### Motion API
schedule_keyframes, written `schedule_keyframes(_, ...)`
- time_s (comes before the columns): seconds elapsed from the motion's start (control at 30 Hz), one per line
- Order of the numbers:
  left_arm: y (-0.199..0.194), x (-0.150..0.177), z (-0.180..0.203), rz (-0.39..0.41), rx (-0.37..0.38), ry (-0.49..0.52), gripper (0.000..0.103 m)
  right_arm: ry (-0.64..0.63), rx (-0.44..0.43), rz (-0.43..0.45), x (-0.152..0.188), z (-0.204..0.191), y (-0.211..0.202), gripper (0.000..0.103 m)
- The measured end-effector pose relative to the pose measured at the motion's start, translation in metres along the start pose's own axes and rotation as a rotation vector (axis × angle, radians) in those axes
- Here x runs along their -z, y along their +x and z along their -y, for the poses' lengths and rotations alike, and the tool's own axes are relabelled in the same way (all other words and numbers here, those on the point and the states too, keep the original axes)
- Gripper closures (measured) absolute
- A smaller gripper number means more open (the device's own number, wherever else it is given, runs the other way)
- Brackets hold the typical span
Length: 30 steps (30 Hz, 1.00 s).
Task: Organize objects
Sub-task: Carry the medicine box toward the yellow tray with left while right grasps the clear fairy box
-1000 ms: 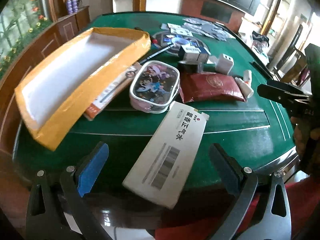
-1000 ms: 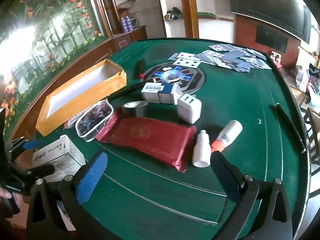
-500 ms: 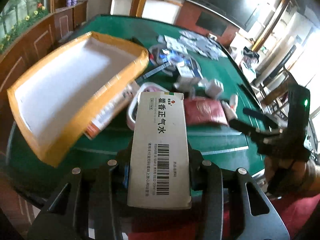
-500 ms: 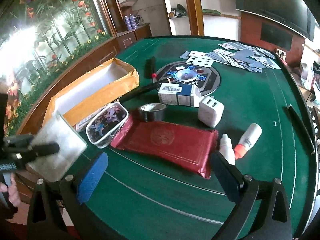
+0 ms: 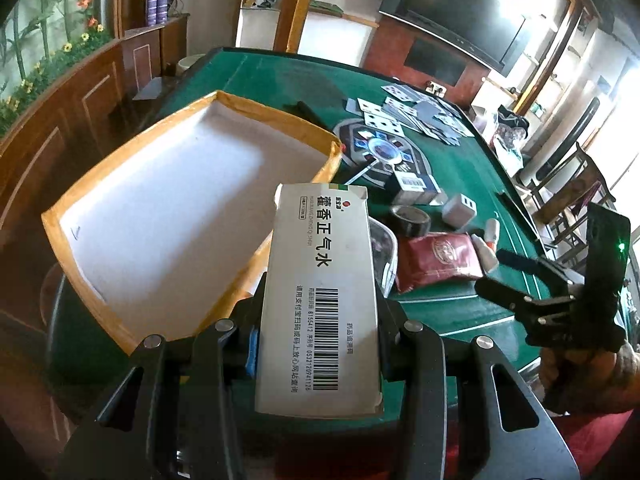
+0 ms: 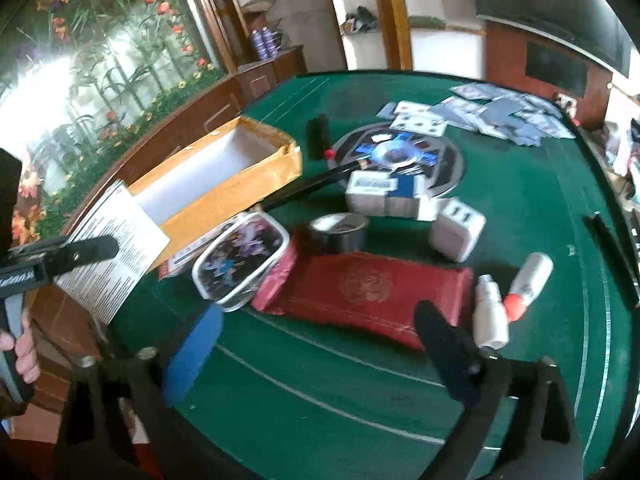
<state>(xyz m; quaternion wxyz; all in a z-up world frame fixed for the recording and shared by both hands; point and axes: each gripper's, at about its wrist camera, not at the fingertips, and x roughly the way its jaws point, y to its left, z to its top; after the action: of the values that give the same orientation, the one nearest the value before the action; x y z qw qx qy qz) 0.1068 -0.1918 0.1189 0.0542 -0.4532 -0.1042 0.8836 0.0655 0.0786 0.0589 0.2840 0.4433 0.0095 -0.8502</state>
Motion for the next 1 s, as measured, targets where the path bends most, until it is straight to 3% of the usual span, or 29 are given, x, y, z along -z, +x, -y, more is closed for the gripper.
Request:
schedule_keyframes(0.13,-0.003,-0.007,-0.013,0.011,-0.005,-0.011,0.062,0.022,-0.095,-0.072,-0.008,-0.015,0.016,0.037)
schedule_keyframes(0.33,-0.008,-0.022,-0.035,0.029,-0.004,-0.013,0.062,0.145,-0.192,-0.130,-0.030,-0.039,0.045,0.038)
schedule_keyframes(0.43,-0.012,-0.029,-0.049,0.036,-0.011,-0.012,0.062,0.243,-0.195,-0.178,-0.036,-0.045,0.066,0.037)
schedule_keyframes(0.67,-0.006,-0.042,-0.087,0.029,-0.055,0.010,0.062,0.316,-0.050,-0.253,-0.039,-0.060,0.103,0.036)
schedule_keyframes(0.7,0.000,-0.044,-0.093,0.019,-0.064,0.015,0.062,0.311,-0.013,-0.257,-0.040,-0.063,0.105,0.032)
schedule_keyframes(0.83,0.034,-0.054,-0.106,-0.048,-0.097,0.071,0.061,0.324,0.117,-0.278,-0.038,-0.066,0.117,0.030)
schedule_keyframes(1.0,0.074,-0.055,-0.101,-0.157,-0.090,0.139,0.062,0.301,0.146,-0.231,-0.039,-0.068,0.121,0.027)
